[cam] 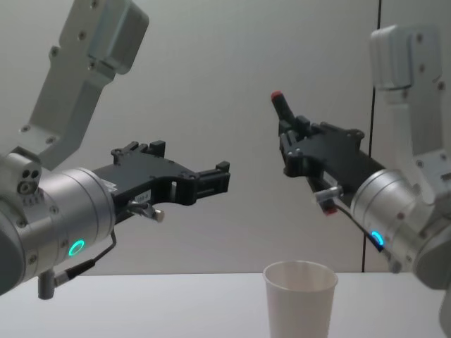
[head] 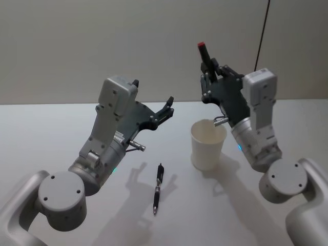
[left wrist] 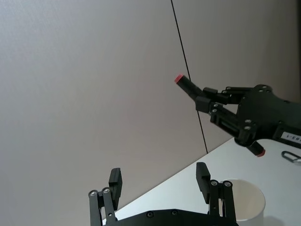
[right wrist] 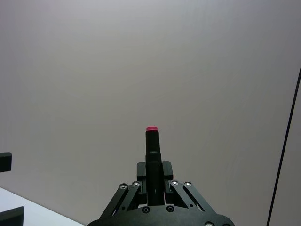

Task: Place the pen into the pen holder.

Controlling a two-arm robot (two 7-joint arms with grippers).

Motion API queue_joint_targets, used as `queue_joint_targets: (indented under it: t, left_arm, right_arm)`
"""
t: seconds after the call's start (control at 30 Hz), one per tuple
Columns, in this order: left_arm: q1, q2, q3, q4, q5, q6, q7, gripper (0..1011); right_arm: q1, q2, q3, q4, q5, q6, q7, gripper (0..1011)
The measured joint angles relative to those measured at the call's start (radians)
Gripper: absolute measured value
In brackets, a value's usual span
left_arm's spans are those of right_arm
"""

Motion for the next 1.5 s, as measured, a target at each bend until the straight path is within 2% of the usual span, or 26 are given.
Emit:
queue_joint_targets:
  t: [0.47,0.77,1.07,1.5]
  left_arm:
    - [0.000,0.000,0.000,0.000,0.000,0.000,0.000,1004]
    - [0.000,0.000,0.000,0.000,0.000,0.000,0.000,1004]
    - [0.000,0.000,0.000,0.000,0.000,0.000,0.000,1004]
    - [0.000,0.000,0.000,0.000,0.000,0.000,0.000,1004]
  right_arm:
    - [0.083,-0.037,-0.002,0.191,-0.043,-0.045,-0.019,184]
    - [0.121,-0.051,0.000,0.282,-0.056,-0.070,-0.022,184]
    - [0.138,-0.057,0.003,0.335,-0.060,-0.085,-0.017,185]
    - [0.140,-0.056,0.009,0.357,-0.057,-0.097,-0.005,187]
